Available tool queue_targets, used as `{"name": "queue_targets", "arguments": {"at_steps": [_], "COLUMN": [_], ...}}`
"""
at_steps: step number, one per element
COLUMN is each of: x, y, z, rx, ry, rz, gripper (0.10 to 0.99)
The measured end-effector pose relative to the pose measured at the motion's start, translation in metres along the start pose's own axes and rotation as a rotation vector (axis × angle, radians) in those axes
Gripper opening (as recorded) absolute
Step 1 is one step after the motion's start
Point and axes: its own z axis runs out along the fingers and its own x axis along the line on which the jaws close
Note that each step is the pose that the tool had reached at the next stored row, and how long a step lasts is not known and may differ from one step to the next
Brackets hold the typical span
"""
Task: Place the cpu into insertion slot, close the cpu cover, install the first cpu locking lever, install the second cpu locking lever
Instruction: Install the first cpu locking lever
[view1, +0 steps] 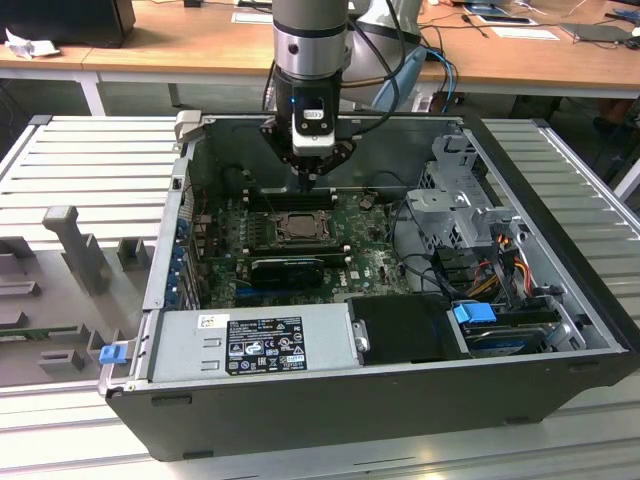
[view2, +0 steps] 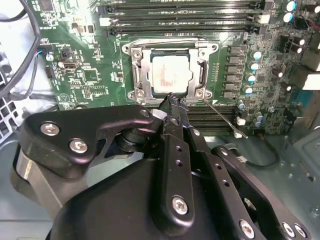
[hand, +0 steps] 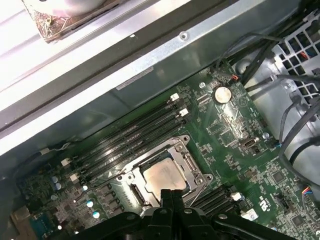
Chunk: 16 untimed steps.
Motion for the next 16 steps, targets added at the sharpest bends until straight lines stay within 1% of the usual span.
{"name": "queue_targets", "arguments": {"at_steps": [2,4,12,14,16], "x": [0.0001,0.0,0.0,0.0,0.0], "y": [-0.0001,0.0,-0.0001,-0.0001,-0.0001], "z": [0.0,0.0001,0.0008,0.0012,0.0015], "rx": [0.0,-0.001,-0.002,-0.002,-0.003], "ry": [0.0014,0.0045,0.0127,0.016,0.0183], "rz": [-0.025,-0.081,-0.232,-0.295,-0.337], "gripper": [0.106,0.106,0.106,0.106,0.106]}}
